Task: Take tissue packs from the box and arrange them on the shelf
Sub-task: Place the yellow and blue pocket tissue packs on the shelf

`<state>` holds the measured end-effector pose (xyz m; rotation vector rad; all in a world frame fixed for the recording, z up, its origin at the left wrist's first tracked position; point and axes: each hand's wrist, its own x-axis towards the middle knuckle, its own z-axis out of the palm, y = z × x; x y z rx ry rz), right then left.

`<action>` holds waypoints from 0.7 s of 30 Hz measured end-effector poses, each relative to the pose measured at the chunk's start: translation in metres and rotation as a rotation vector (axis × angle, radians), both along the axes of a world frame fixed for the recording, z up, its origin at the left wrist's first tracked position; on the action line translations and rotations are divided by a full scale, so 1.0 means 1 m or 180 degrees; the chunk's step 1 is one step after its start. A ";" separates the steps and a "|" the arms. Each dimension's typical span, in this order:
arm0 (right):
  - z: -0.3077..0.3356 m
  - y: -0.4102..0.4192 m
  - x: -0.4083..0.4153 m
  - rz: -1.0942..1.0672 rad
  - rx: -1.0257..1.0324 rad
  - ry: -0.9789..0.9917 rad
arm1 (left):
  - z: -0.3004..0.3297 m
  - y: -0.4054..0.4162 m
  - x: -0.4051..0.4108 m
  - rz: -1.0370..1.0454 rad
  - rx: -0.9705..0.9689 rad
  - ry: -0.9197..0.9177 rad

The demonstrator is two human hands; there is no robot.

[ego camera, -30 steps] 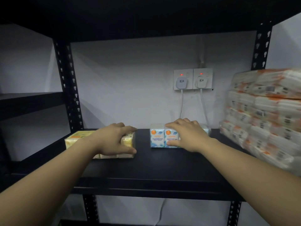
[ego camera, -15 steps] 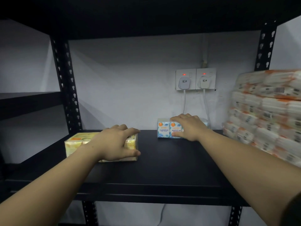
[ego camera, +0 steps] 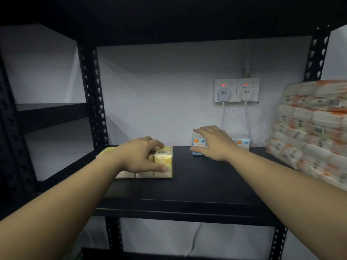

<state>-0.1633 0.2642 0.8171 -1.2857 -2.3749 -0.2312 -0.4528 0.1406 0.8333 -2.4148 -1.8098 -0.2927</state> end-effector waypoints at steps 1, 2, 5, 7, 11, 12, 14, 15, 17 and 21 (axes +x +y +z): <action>0.002 -0.012 -0.012 0.0166 -0.0149 0.0172 | 0.003 -0.002 -0.011 0.0056 -0.0042 0.0022; 0.003 -0.024 -0.024 0.0313 -0.0367 0.0318 | 0.005 -0.005 -0.022 0.0135 -0.0069 0.0040; 0.002 -0.055 -0.057 0.0658 -0.0925 0.0629 | 0.006 -0.015 -0.056 0.0358 -0.0112 -0.0070; 0.000 -0.067 -0.074 0.0773 -0.1040 0.0779 | 0.003 -0.023 -0.073 0.0388 -0.0119 -0.0252; -0.009 -0.076 -0.083 0.0913 -0.1327 0.0770 | -0.010 -0.039 -0.102 0.0398 0.0010 -0.0706; -0.014 -0.077 -0.081 0.0906 -0.1386 0.0835 | -0.014 -0.043 -0.109 0.0434 0.0040 -0.0809; -0.024 -0.076 -0.076 0.0950 -0.1492 0.1021 | -0.023 -0.049 -0.120 0.0480 0.0120 -0.0948; -0.029 -0.076 -0.075 0.0966 -0.1520 0.1124 | -0.027 -0.051 -0.123 0.0453 0.0173 -0.1017; -0.032 -0.080 -0.075 0.0949 -0.1524 0.1347 | -0.033 -0.055 -0.125 0.0365 0.0295 -0.1248; -0.018 -0.095 -0.079 0.0877 -0.1434 0.1745 | -0.035 -0.058 -0.123 0.0351 0.0421 -0.1703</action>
